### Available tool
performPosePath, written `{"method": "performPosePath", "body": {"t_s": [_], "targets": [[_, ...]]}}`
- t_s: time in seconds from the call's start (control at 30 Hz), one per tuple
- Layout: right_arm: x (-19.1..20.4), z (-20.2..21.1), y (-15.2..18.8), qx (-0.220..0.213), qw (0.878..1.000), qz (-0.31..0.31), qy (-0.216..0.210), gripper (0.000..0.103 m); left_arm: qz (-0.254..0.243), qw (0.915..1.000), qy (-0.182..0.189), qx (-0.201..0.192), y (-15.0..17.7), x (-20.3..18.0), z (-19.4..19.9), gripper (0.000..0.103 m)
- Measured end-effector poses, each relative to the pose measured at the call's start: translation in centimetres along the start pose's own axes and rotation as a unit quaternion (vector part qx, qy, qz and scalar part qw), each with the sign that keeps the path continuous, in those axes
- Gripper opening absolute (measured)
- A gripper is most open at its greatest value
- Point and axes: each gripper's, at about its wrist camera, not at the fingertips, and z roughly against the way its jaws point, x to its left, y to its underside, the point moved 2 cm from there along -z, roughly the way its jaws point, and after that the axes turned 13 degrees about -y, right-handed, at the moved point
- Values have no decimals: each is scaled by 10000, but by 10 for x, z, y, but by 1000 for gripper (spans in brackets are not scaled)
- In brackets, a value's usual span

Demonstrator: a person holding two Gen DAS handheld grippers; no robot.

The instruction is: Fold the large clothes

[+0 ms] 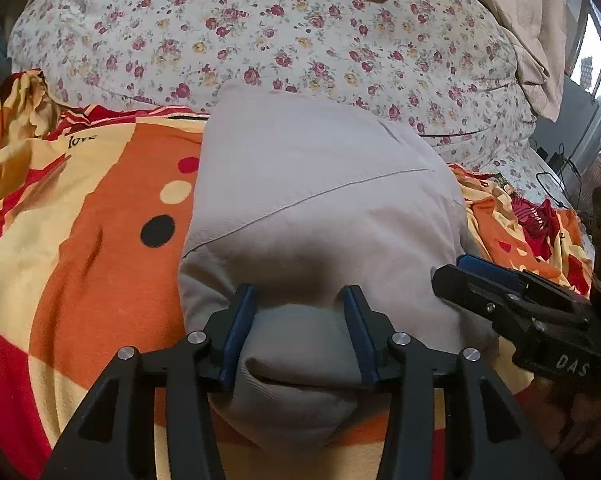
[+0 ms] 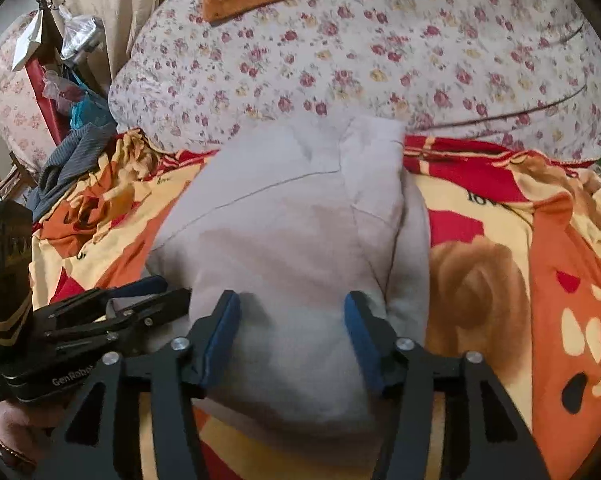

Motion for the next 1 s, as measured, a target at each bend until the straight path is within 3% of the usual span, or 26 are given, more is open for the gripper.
{"method": "performPosePath", "body": {"t_s": [0.3,0.47,0.53,0.57,0.67,0.73,0.77,0.87,1.0], "targets": [[1,-7,-5,280,9989,-245,-290,80,9,10000,44,-2,-1,-6,-1,56],[-11,-7,-6,266,9951,-729,-609,80,165,9993,339,44,-3,-11,-2,84],[-14,-2,-10,227,9947,-805,-599,70,253,9990,372,22,-4,-11,-2,86],[-14,2,-12,151,9951,-805,-554,60,239,9991,361,9,-4,-12,-1,86],[-12,29,-33,-529,9957,-595,-479,55,-87,9995,267,-115,-9,-18,10,86],[-9,41,-50,-982,9947,-284,-61,52,-180,9988,276,-372,-21,-21,20,86],[-8,41,-60,-1067,9939,-104,256,45,-186,9983,238,-504,-27,-21,24,86],[-12,22,-81,-808,9931,154,831,13,-133,9972,95,-731,-48,-21,23,86],[-27,-13,-106,-508,9929,-125,1069,11,-20,9986,-49,-531,-57,-19,-1,86]]}}
